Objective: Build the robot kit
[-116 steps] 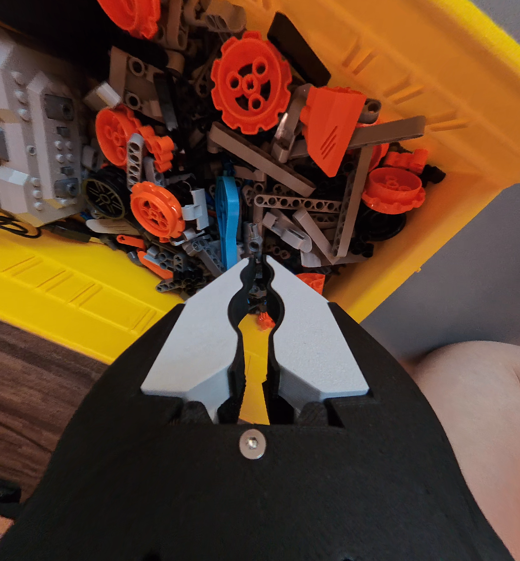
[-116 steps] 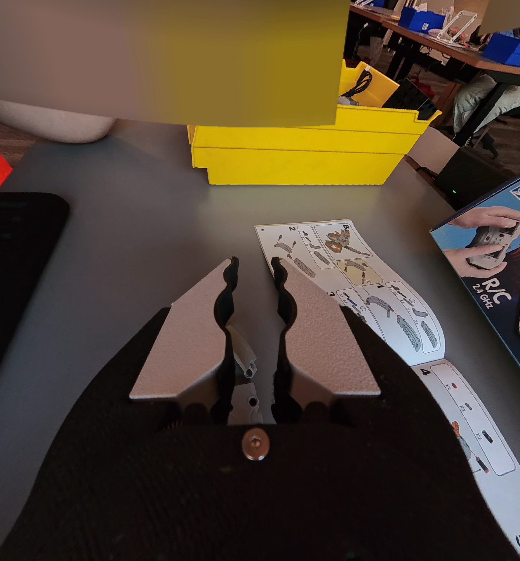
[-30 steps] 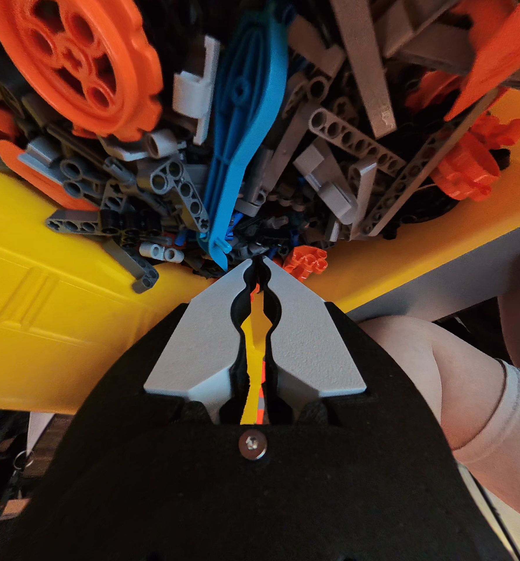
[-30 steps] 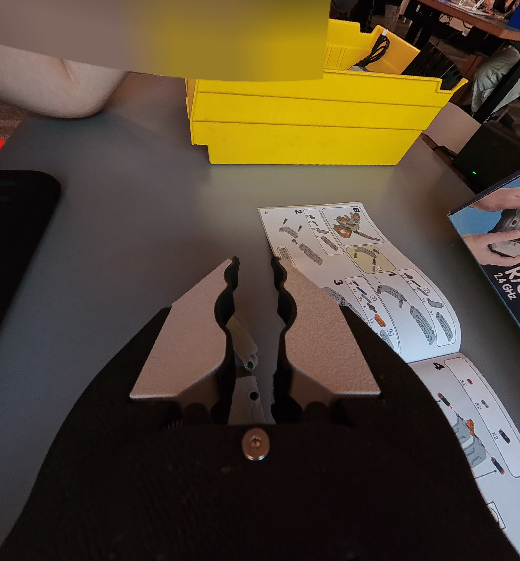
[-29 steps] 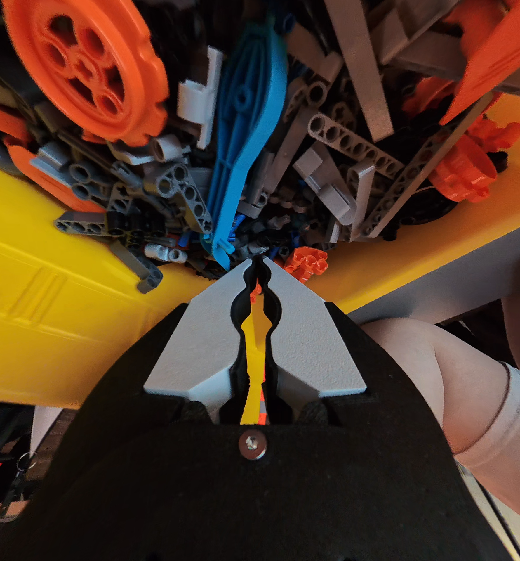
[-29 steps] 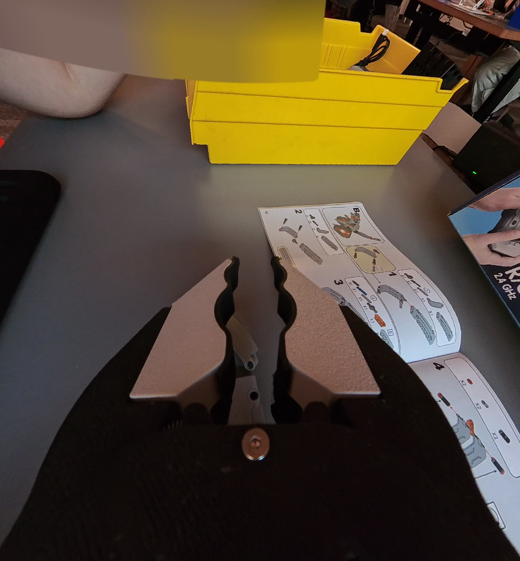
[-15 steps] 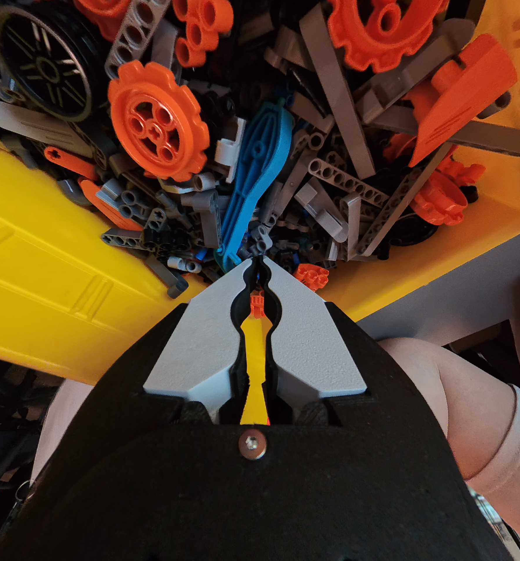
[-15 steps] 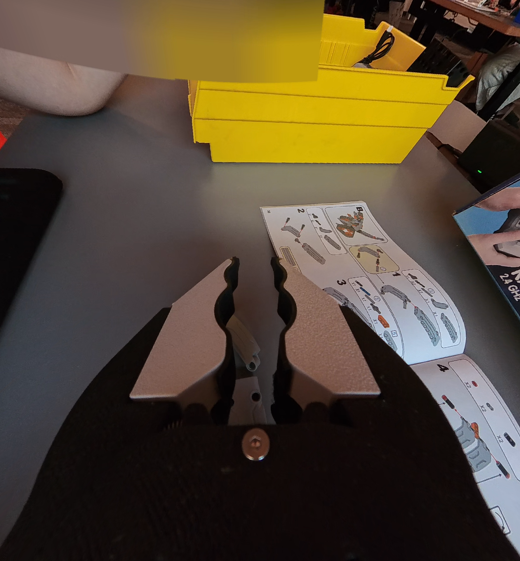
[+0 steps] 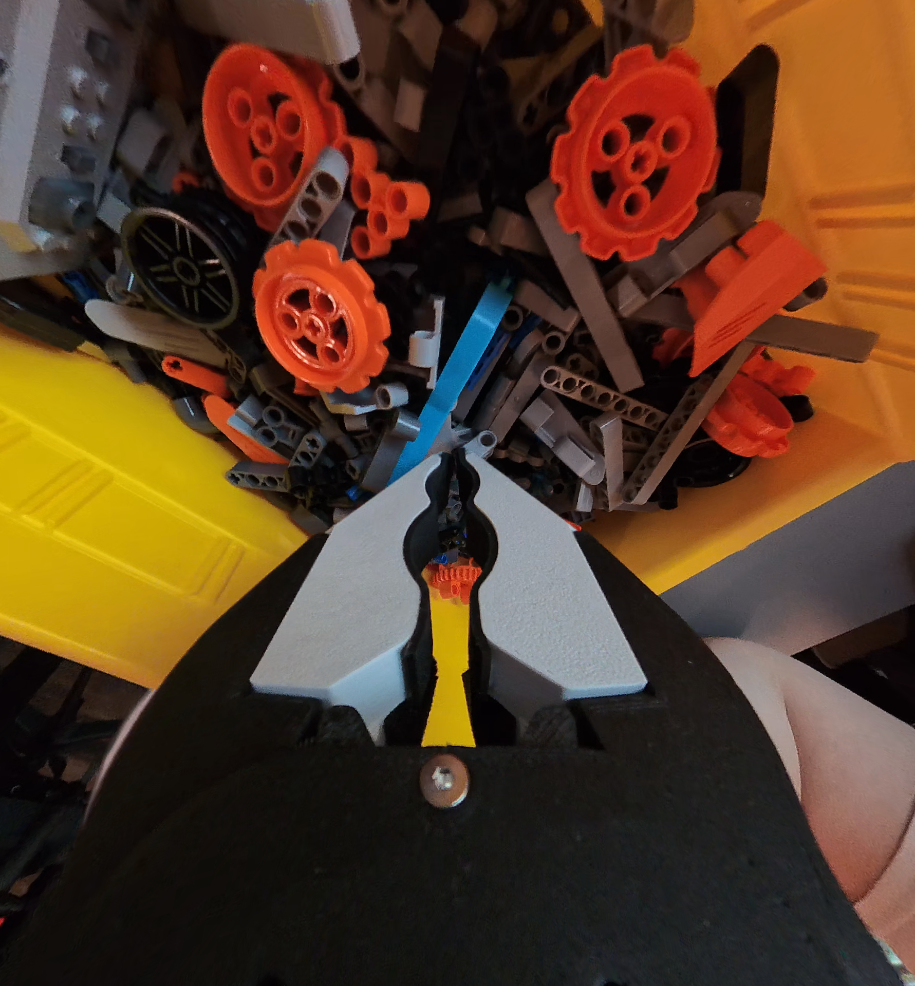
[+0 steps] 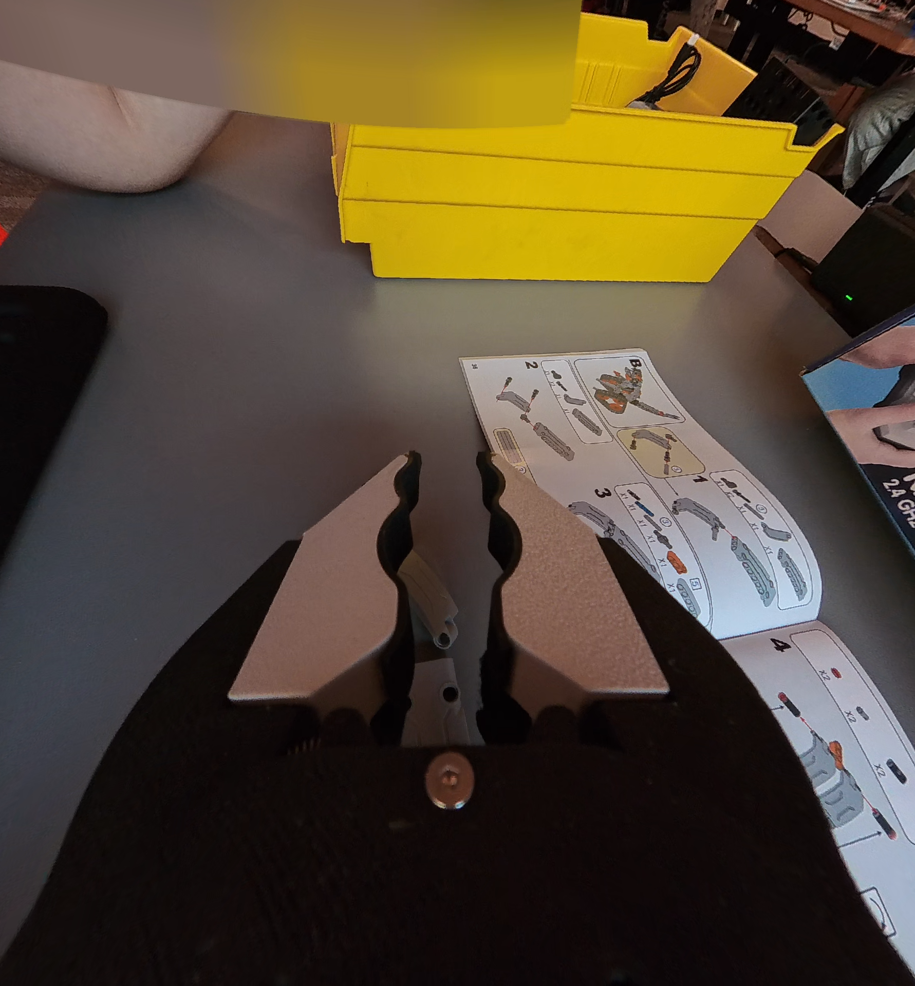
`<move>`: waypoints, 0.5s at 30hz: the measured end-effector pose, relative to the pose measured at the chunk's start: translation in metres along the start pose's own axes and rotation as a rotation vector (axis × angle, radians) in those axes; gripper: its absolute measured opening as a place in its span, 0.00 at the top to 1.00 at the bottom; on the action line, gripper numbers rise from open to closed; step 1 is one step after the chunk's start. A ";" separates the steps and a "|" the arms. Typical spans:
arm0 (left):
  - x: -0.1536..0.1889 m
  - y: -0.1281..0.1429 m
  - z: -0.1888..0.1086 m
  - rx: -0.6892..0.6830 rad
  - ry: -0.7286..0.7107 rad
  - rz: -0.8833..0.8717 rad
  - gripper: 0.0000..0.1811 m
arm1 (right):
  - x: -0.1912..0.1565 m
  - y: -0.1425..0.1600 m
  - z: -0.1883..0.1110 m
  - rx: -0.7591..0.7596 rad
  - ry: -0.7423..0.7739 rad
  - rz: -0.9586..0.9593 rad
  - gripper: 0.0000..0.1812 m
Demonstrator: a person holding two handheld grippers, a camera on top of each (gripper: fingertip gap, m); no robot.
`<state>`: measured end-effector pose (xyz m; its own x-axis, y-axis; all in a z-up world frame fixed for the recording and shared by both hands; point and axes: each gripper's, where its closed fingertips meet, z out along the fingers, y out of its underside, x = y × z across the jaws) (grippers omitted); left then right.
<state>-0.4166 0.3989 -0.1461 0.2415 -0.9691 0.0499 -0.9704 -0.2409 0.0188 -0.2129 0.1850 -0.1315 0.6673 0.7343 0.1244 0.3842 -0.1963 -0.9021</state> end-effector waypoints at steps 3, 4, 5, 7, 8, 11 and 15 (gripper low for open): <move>0.000 -0.001 -0.001 0.002 -0.015 0.017 1.00 | 0.000 0.000 0.000 -0.001 -0.001 0.000 0.88; 0.000 0.000 -0.002 0.001 -0.023 0.016 0.98 | 0.000 0.000 0.000 -0.001 -0.001 0.000 0.88; 0.000 0.003 -0.003 0.002 -0.025 0.015 0.98 | 0.000 0.000 0.000 -0.002 -0.002 -0.001 0.88; -0.002 0.007 -0.008 0.012 -0.038 0.003 0.94 | 0.000 0.000 0.000 -0.003 -0.002 -0.001 0.88; 0.000 0.007 -0.011 0.026 -0.035 -0.003 0.91 | 0.000 0.001 0.000 -0.003 -0.003 -0.001 0.88; 0.018 -0.003 -0.022 0.098 0.018 0.037 0.81 | -0.001 0.001 0.001 -0.006 -0.004 -0.001 0.88; 0.047 -0.011 -0.028 0.127 0.045 0.185 0.73 | -0.001 0.001 0.001 -0.005 -0.005 0.000 0.88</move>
<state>-0.3939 0.3574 -0.1165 0.0564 -0.9947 0.0855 -0.9904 -0.0665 -0.1208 -0.2137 0.1846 -0.1329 0.6641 0.7375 0.1229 0.3875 -0.1990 -0.9001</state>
